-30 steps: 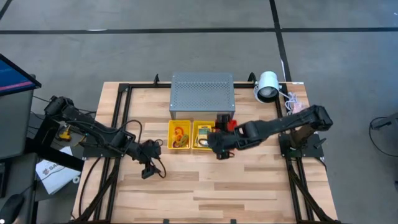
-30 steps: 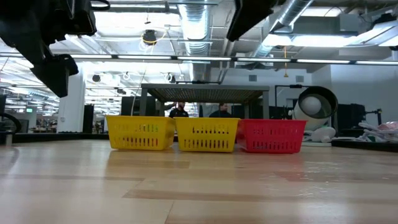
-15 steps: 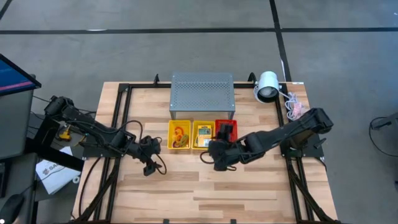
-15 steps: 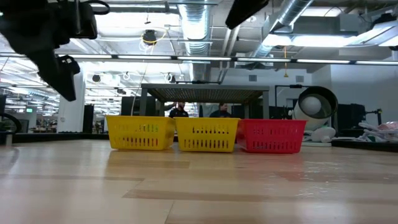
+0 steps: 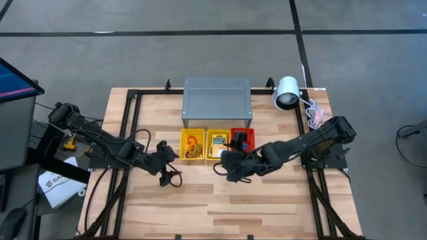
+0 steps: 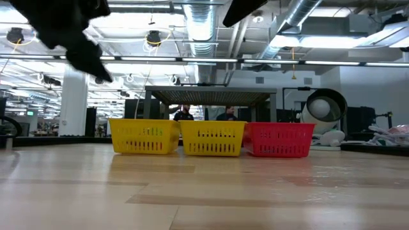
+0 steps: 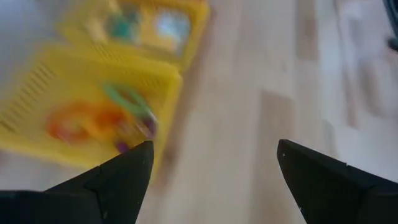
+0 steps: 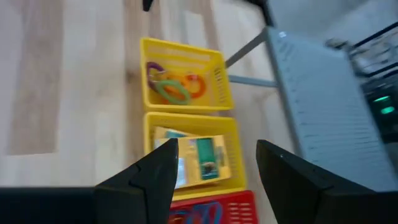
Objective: Pick & Place Office Desk Supplies
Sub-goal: Put the left yellow bin on the shelf
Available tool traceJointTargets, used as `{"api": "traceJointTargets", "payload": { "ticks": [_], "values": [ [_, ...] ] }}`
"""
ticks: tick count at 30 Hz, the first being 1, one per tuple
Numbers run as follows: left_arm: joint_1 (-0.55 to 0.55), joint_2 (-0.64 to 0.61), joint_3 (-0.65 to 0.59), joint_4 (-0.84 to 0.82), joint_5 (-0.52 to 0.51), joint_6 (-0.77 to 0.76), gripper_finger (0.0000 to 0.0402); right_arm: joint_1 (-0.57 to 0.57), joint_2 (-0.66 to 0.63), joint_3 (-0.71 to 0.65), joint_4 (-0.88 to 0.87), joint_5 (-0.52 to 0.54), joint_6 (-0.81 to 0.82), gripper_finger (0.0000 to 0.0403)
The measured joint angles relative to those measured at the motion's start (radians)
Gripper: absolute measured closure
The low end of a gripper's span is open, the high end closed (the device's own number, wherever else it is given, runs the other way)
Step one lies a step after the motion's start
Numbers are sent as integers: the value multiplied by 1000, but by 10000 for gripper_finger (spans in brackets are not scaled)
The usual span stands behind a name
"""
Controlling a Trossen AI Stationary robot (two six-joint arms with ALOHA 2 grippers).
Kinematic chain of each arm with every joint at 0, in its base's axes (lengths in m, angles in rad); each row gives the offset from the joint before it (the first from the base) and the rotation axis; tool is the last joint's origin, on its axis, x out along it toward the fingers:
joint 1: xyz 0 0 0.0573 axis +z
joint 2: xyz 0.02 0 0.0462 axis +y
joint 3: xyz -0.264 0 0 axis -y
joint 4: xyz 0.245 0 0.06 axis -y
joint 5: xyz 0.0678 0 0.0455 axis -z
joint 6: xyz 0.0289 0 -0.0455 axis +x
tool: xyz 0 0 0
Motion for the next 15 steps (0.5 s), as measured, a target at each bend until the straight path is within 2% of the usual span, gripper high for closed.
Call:
{"api": "traceJointTargets", "payload": {
  "ticks": [3, 5, 8, 11, 15],
  "values": [
    [-20, -13, 0, 64, -151, 94, 65, 1, -9, -36, 28, 44, -57, 196],
    [-26, -42, 0, 125, -212, 166, 65, 1, -29, -68, 43, 51, -86, 198],
    [-28, -128, 0, 142, -227, 249, 65, 1, -96, -141, 78, 55, -100, 198],
    [-28, -246, -14, 123, -228, 258, 65, 2, -200, -240, 177, 46, -103, 198],
    [-28, -428, -133, 169, -215, 227, 65, 21, -361, -406, 411, -4, -117, 198]
  ]
}}
